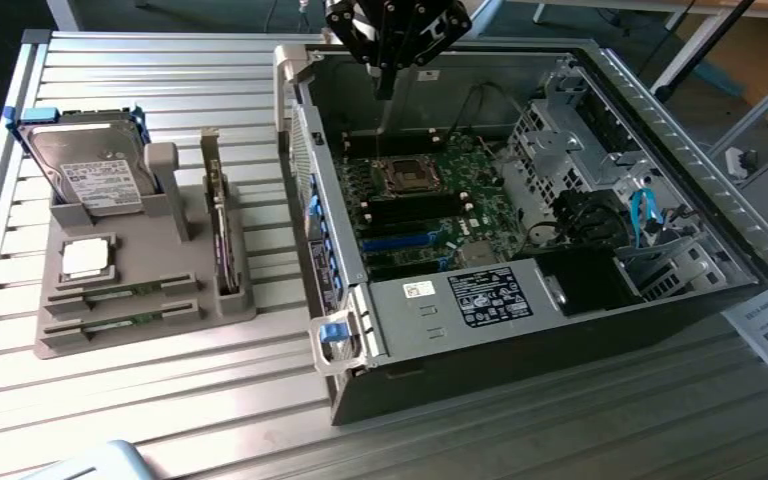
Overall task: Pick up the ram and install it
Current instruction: 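Reach for the ram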
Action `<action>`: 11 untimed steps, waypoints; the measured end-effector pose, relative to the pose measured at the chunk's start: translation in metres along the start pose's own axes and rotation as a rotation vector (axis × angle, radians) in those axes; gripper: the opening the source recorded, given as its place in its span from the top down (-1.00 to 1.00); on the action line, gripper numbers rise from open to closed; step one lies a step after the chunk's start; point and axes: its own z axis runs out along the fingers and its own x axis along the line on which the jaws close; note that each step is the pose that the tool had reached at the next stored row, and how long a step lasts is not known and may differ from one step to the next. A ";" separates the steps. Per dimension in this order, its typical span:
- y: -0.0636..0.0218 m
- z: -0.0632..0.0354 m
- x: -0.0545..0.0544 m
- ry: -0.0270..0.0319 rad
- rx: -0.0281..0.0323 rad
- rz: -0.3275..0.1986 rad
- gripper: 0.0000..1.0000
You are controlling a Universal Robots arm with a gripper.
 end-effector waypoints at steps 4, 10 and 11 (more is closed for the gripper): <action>-0.0002 0.0000 0.002 0.0000 0.0000 0.000 0.80; -0.0007 -0.0001 0.009 0.0003 0.0000 0.000 0.80; -0.0008 0.0000 0.010 0.0002 -0.0001 0.000 0.80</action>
